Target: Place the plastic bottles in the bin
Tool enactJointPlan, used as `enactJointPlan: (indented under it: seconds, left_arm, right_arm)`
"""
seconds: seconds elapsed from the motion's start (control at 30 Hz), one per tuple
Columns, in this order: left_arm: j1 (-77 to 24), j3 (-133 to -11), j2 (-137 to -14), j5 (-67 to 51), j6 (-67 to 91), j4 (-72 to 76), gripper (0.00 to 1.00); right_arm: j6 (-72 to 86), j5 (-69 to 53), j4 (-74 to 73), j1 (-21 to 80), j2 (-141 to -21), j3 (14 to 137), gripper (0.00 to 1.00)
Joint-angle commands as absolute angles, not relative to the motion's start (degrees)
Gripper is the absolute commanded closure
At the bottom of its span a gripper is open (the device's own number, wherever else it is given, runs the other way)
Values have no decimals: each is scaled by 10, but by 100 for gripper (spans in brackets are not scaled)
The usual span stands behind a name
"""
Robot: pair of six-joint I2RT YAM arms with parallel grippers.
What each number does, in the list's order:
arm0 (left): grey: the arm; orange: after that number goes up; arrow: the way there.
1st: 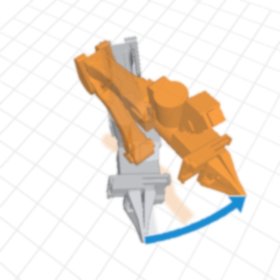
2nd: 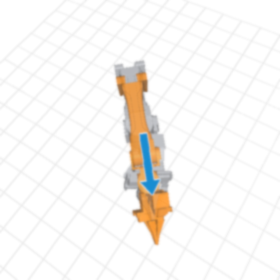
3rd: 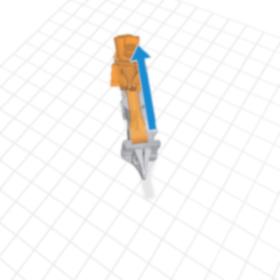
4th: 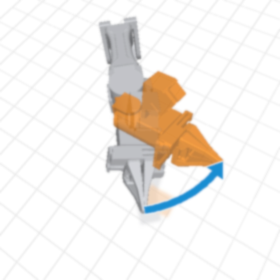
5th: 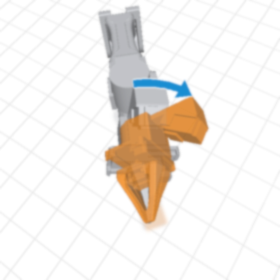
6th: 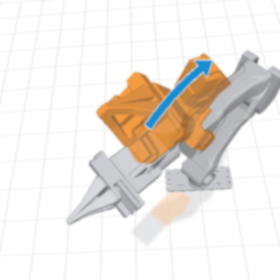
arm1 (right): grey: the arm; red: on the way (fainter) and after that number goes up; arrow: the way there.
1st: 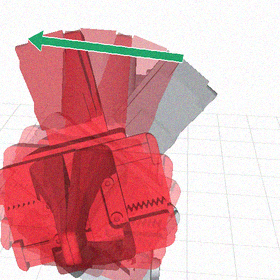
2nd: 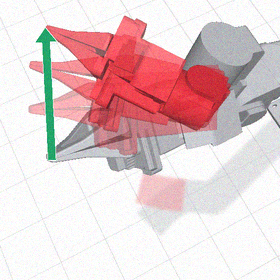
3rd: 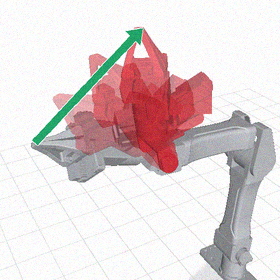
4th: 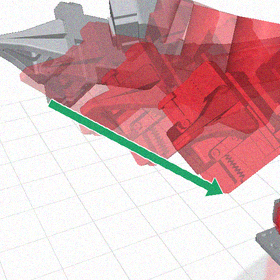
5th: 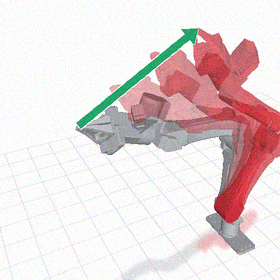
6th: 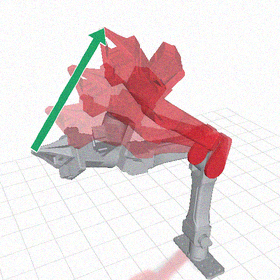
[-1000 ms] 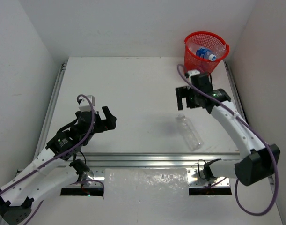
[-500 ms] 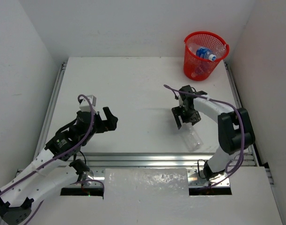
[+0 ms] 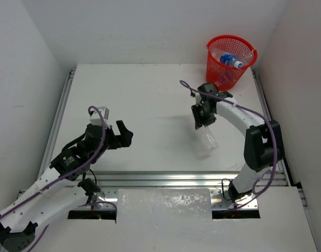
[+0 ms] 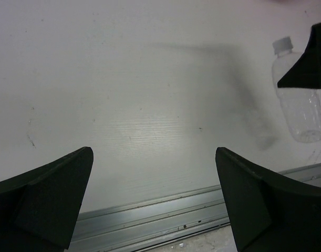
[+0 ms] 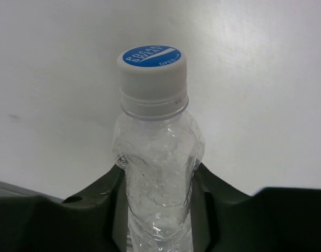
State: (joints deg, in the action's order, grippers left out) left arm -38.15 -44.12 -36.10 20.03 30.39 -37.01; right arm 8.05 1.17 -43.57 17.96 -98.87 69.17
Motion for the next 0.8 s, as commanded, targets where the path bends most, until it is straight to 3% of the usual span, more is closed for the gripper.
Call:
enactJointPlan:
  seconds: [0.0, 0.07, 0.17, 0.33, 0.53, 0.63, 0.77]
  left_arm:
    - [-374, -444, -354, 196, 297, -340, 0]
    - [-374, -444, -353, 197, 297, -341, 0]
    - [-374, -444, -347, 198, 298, -342, 0]
    - [-374, -440, -335, 192, 297, -337, 0]
    - [-374, -435, -330, 166, 290, -325, 0]
    - [-374, -432, -330, 152, 284, -321, 0]
    - [-374, -431, -329, 144, 281, -317, 0]
  right_arm:
    - [68, -83, -365, 188, -898, 768, 100]
    - [65, -103, -289, 187, -879, 808, 100]
    - [64, -39, -204, 166, -890, 898, 100]
    - [169, 88, -100, 66, -1017, 1084, 100]
    - [83, 260, 176, 36, -1126, 1126, 100]
    - [85, 253, 183, 33, -1189, 1241, 100]
    - [80, 240, 256, 33, -1226, 1278, 100]
